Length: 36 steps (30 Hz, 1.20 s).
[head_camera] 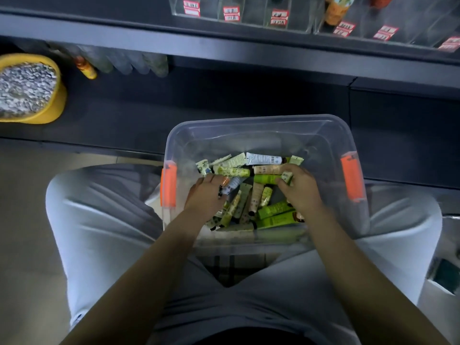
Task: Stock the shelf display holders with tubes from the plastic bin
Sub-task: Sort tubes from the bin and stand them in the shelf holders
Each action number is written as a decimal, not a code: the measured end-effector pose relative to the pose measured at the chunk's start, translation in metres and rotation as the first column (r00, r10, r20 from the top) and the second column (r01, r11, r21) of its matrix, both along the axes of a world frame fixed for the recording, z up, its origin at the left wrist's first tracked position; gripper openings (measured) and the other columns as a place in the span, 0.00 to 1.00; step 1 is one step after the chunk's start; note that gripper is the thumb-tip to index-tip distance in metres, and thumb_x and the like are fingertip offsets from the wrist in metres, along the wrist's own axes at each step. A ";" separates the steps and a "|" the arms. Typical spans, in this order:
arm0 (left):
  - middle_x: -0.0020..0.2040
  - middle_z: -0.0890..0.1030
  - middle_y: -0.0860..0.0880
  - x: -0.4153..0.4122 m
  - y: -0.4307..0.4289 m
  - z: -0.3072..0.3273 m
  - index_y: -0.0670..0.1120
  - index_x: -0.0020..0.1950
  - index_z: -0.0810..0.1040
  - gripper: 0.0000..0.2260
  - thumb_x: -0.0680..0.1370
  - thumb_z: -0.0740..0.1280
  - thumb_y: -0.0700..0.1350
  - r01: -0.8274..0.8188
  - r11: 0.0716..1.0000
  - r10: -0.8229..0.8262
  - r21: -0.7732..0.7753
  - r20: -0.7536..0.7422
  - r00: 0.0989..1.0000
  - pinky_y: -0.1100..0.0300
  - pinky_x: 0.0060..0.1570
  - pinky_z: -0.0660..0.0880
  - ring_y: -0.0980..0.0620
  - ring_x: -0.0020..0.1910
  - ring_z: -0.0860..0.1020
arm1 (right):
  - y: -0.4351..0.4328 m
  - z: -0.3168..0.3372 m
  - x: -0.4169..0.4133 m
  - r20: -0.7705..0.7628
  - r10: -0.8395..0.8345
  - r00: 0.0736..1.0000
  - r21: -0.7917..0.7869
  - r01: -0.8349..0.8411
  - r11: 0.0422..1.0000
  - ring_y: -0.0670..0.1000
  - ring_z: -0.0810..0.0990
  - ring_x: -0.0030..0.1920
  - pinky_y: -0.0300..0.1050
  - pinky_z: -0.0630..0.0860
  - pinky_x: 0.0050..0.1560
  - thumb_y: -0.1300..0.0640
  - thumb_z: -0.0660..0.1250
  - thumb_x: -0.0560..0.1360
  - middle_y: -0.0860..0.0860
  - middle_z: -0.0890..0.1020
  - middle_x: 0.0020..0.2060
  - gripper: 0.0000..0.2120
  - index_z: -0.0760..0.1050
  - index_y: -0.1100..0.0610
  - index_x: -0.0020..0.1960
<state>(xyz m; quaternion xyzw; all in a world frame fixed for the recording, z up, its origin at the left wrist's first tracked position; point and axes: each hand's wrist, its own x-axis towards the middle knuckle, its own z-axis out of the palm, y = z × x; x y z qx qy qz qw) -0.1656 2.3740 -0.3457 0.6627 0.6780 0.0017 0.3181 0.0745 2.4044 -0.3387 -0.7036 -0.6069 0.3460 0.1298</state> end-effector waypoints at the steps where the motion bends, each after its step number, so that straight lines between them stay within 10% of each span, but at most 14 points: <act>1: 0.69 0.69 0.46 0.000 0.003 -0.002 0.47 0.71 0.66 0.24 0.76 0.67 0.46 -0.011 1.000 0.011 0.001 0.006 1.000 0.52 0.63 0.67 0.44 0.65 0.68 | 0.004 -0.002 0.000 -0.001 -0.009 1.000 0.005 0.009 1.000 0.59 0.77 0.54 0.49 0.74 0.56 0.54 0.69 0.73 0.57 0.79 0.53 0.16 0.76 0.56 0.59; 8: 0.77 0.56 0.50 0.003 0.019 -0.017 0.51 0.76 0.57 0.28 0.79 0.63 0.50 -0.106 0.992 0.110 -0.064 0.061 0.992 0.46 0.68 0.64 0.43 0.70 0.63 | 0.030 -0.012 -0.002 -0.012 -0.016 1.000 0.021 0.016 1.000 0.58 0.72 0.62 0.45 0.67 0.61 0.56 0.68 0.74 0.56 0.76 0.60 0.18 0.74 0.57 0.63; 22: 0.58 0.79 0.50 0.006 0.044 -0.034 0.50 0.60 0.80 0.11 0.78 0.66 0.46 -0.309 0.945 0.320 -0.105 0.118 0.940 0.59 0.58 0.69 0.48 0.58 0.72 | 0.053 -0.043 -0.004 -0.060 -0.017 0.998 -0.160 0.008 0.987 0.58 0.73 0.60 0.58 0.72 0.60 0.43 0.65 0.73 0.54 0.77 0.58 0.22 0.71 0.49 0.65; 36: 0.42 0.79 0.51 0.012 0.033 -0.006 0.44 0.53 0.81 0.10 0.77 0.67 0.49 -0.605 0.693 0.720 -0.392 0.418 0.554 0.54 0.48 0.74 0.49 0.44 0.76 | 0.074 -0.043 -0.006 0.048 -0.023 0.999 -0.146 0.030 0.989 0.58 0.75 0.54 0.53 0.73 0.59 0.54 0.70 0.73 0.55 0.74 0.52 0.12 0.80 0.55 0.55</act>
